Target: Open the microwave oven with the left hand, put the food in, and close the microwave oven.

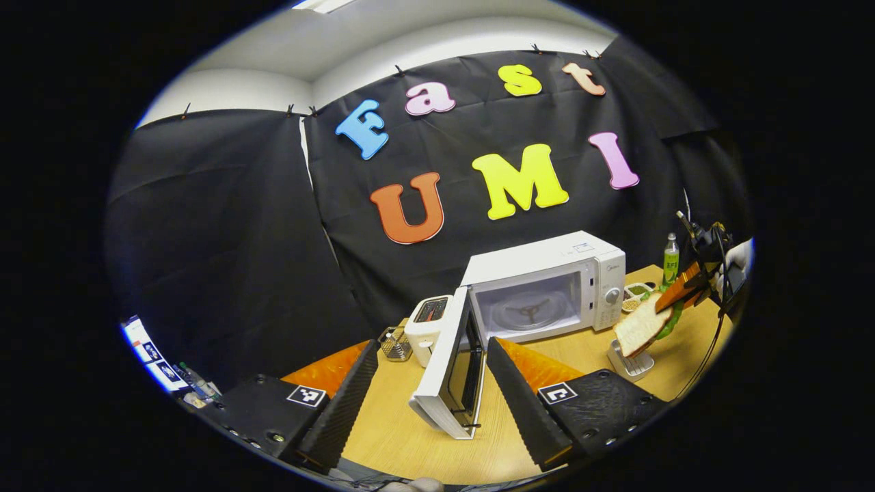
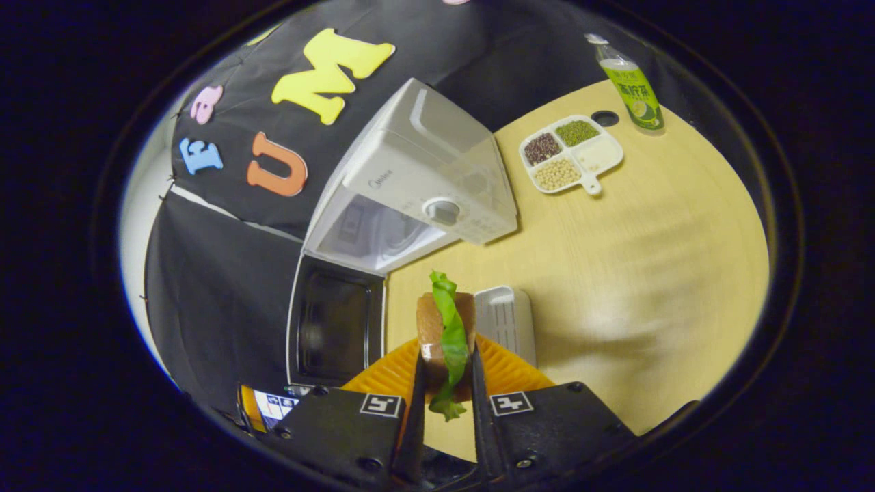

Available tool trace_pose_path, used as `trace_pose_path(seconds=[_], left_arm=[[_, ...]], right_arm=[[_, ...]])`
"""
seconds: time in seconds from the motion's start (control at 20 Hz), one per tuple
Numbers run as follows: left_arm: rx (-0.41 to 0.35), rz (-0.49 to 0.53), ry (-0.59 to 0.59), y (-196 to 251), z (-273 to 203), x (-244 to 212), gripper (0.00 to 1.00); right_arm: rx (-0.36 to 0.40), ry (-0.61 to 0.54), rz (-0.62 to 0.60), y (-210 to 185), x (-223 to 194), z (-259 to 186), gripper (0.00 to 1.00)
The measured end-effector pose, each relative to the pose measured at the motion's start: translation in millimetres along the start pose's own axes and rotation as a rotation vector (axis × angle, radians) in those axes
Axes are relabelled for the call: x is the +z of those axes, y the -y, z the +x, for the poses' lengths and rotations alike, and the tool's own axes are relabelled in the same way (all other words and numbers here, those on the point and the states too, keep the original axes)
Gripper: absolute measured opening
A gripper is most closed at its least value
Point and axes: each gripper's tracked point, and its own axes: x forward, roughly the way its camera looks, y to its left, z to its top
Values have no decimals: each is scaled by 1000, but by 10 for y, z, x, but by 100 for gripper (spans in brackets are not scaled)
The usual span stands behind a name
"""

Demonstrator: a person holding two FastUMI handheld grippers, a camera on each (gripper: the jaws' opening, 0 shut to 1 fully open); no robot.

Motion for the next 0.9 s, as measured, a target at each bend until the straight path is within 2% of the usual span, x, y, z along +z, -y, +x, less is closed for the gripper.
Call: trace_pose_path(seconds=[0.25, 0.3, 0.35, 0.4, 0.5, 0.55, 0.6, 0.9], left_arm=[[-95, 10, 17, -236, 134, -55, 96], [-108, 2, 17, -278, 172, -72, 96], [-124, -2, 19, -325, 194, -78, 97], [-139, -6, 19, -355, 222, -95, 96], [-164, 3, 15, -401, 273, -120, 96], [-170, 6, 14, -431, 308, -138, 96], [-177, 3, 10, -451, 333, -143, 97], [-160, -3, -1, -592, 504, -174, 97]], right_arm=[[64, 192, 51, -671, 52, -41, 34], [83, 226, 69, -789, 53, -13, 25], [100, 257, 86, -894, 52, 30, 34], [112, 287, 103, -971, 51, 103, 34], [126, 337, 133, -1091, 61, 280, 34], [134, 356, 140, -1141, 71, 384, 26], [141, 376, 145, -1190, 74, 490, 34], [122, 565, 168, -1329, 325, 1317, 33]])
